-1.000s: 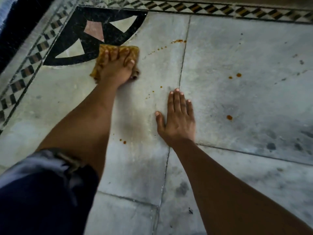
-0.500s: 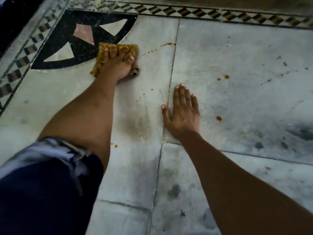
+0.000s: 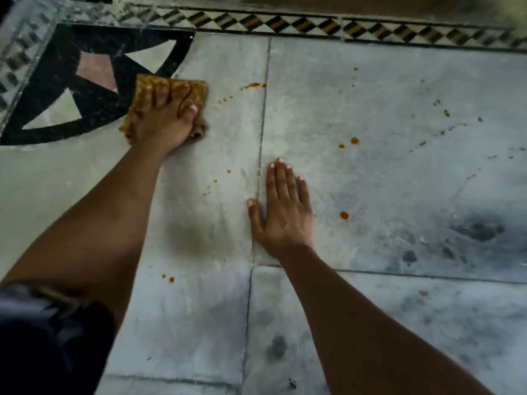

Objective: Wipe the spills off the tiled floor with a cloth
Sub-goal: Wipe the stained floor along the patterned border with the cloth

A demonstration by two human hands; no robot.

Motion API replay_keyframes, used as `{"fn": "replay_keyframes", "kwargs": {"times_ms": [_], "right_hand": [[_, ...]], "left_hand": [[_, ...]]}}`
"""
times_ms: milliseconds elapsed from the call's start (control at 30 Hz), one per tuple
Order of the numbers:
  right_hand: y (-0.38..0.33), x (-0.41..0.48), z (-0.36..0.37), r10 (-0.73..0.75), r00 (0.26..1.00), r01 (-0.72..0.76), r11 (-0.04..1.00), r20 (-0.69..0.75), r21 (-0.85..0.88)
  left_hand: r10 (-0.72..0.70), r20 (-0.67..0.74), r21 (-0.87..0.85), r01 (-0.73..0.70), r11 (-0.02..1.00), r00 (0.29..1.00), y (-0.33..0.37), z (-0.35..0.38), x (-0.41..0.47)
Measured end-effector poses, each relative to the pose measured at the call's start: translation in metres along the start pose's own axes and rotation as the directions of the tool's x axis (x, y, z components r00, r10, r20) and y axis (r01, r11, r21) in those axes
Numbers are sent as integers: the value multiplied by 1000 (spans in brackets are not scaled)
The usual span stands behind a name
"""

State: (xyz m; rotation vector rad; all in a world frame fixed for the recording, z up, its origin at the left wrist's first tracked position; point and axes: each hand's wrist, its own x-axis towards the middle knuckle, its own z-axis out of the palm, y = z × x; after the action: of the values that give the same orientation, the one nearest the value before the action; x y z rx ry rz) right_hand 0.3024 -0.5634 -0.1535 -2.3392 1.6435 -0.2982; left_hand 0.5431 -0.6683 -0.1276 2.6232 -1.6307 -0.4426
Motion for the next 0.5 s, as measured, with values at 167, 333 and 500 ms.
{"fn": "replay_keyframes", "kwargs": {"times_ms": [167,333,500], "right_hand": [[-2,1,-1,-4,1000,4,1000,-11,1],[-1,0,-2,-5,1000,5,1000,6,-8],[-1,0,-3,-2,1000,2,1000,27,-13]], "left_hand": [[240,55,30,-242,970,969,53,14,-21],[338,46,105,-341,934,940,10,13,-53],[142,79,21,-144,989,987,42,-4,22]]}}
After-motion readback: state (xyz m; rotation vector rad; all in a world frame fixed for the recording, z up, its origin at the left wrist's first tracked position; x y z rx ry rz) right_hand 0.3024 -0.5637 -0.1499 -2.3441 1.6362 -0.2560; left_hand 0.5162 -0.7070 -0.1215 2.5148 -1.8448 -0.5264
